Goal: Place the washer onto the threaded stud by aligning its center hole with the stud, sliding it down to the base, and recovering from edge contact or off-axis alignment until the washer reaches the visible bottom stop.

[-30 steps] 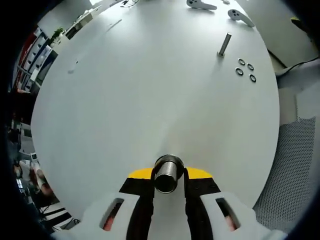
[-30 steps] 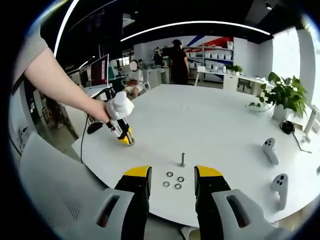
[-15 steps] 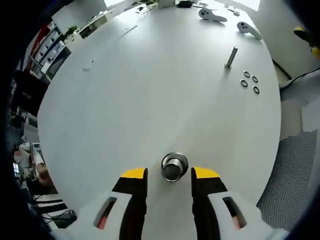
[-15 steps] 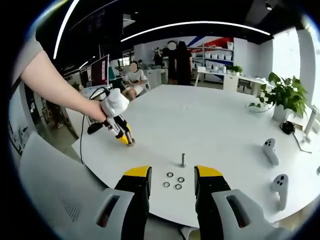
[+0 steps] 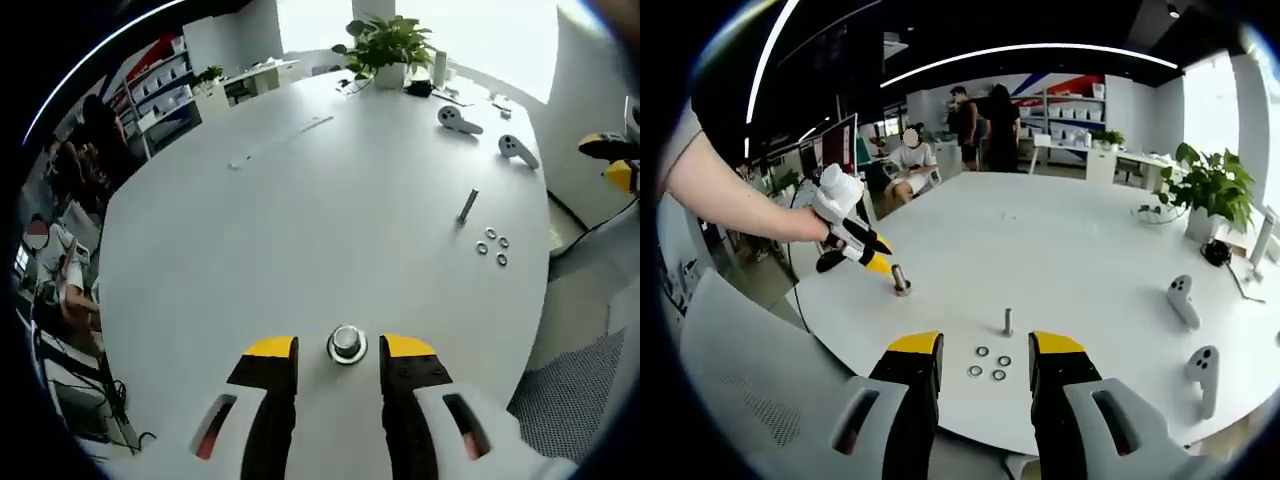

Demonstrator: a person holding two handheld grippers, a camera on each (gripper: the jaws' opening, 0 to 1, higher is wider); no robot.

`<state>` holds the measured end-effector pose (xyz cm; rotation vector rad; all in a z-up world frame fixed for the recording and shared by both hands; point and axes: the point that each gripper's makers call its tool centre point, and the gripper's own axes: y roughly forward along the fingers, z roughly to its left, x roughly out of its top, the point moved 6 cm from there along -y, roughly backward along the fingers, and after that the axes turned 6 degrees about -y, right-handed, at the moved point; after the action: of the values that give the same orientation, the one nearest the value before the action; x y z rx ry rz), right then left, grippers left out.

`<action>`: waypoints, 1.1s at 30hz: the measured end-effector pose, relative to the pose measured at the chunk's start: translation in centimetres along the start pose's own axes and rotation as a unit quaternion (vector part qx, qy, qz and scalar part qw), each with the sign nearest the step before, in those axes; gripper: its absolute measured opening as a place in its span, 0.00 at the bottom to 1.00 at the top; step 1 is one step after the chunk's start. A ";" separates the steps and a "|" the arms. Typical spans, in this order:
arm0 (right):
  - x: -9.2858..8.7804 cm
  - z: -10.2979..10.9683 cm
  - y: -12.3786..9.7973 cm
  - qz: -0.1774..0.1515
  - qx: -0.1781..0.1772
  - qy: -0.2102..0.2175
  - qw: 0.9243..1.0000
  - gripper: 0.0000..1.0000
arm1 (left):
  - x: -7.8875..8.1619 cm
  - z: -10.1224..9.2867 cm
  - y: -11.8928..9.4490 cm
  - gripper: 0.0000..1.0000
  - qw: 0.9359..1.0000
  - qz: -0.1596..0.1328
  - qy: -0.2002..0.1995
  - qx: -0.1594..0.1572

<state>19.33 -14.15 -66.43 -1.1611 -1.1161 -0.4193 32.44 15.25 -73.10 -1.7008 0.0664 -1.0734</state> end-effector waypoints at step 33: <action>-0.4 0.8 0.2 0.018 0.019 -0.015 1.000 0.38 | -2.8 -3.7 -11.3 0.39 0.982 -0.155 -0.102 0.025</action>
<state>18.93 -13.52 -66.94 -1.1567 -1.1232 -0.3522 23.33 18.81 -65.86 -1.8045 -0.3637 -1.1075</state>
